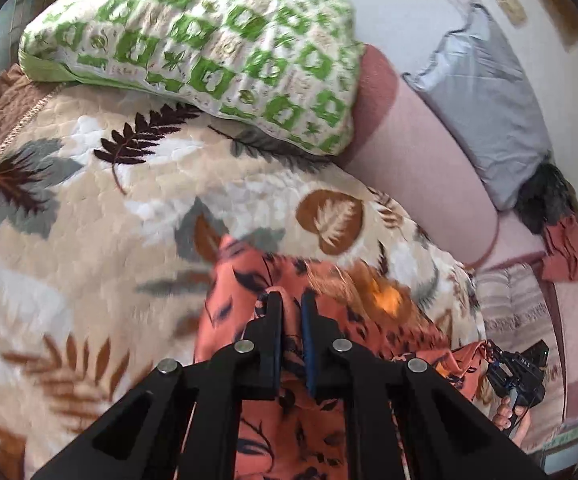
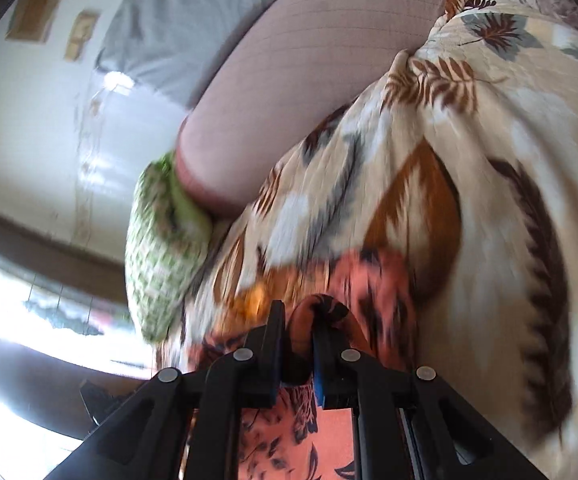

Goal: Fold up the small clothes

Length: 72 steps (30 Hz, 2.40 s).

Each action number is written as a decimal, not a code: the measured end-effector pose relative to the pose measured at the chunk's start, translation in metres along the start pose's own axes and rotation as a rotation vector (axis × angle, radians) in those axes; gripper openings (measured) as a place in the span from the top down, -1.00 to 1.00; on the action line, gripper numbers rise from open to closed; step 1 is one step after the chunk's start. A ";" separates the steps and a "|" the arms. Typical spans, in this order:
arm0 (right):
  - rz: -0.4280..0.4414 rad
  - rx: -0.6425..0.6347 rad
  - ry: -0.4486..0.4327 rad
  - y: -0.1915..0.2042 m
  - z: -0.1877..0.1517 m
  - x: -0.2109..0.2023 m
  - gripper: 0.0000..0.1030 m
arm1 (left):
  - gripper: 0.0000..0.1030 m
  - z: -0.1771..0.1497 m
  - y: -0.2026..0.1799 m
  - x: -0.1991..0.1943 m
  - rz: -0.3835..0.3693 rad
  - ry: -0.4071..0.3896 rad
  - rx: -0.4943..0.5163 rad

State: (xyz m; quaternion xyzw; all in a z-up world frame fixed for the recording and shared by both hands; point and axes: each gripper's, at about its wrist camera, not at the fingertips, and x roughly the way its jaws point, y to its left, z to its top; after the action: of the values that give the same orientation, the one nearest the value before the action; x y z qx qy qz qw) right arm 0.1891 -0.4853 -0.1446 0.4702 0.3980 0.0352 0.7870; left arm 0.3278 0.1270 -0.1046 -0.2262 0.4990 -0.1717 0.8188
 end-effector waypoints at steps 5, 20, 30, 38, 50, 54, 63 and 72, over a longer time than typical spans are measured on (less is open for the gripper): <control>-0.015 0.109 -0.046 -0.031 0.037 0.057 0.76 | 0.83 0.035 0.011 0.056 0.025 0.023 -0.043; 0.061 0.303 -0.129 -0.081 0.040 0.041 0.67 | 0.79 0.016 0.044 0.037 0.009 -0.109 -0.182; -0.045 -0.103 -0.108 0.034 -0.001 0.007 -0.77 | -0.25 -0.085 -0.028 0.010 0.254 -0.146 -0.038; -0.170 -0.346 0.238 0.134 -0.074 0.145 0.19 | -0.25 -0.091 0.025 0.035 0.370 -0.117 -0.091; -0.365 -0.561 0.194 0.199 -0.077 0.229 0.21 | -0.25 -0.093 0.027 0.026 0.377 -0.110 -0.093; -0.183 -0.571 0.318 0.248 -0.100 0.253 -0.49 | -0.25 -0.093 0.034 0.016 0.379 -0.122 -0.120; -0.268 -0.470 0.463 0.283 -0.136 0.343 -0.48 | -0.25 -0.099 0.041 0.019 0.370 -0.079 -0.055; -0.488 -0.505 0.402 0.284 -0.146 0.383 0.41 | -0.25 -0.096 0.050 0.015 0.311 -0.058 -0.050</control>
State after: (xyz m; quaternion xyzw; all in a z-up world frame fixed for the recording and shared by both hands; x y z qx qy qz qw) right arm 0.4443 -0.0590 -0.1891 0.1374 0.6227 0.0354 0.7695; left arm 0.2513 0.1420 -0.1810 -0.1715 0.5084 -0.0236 0.8436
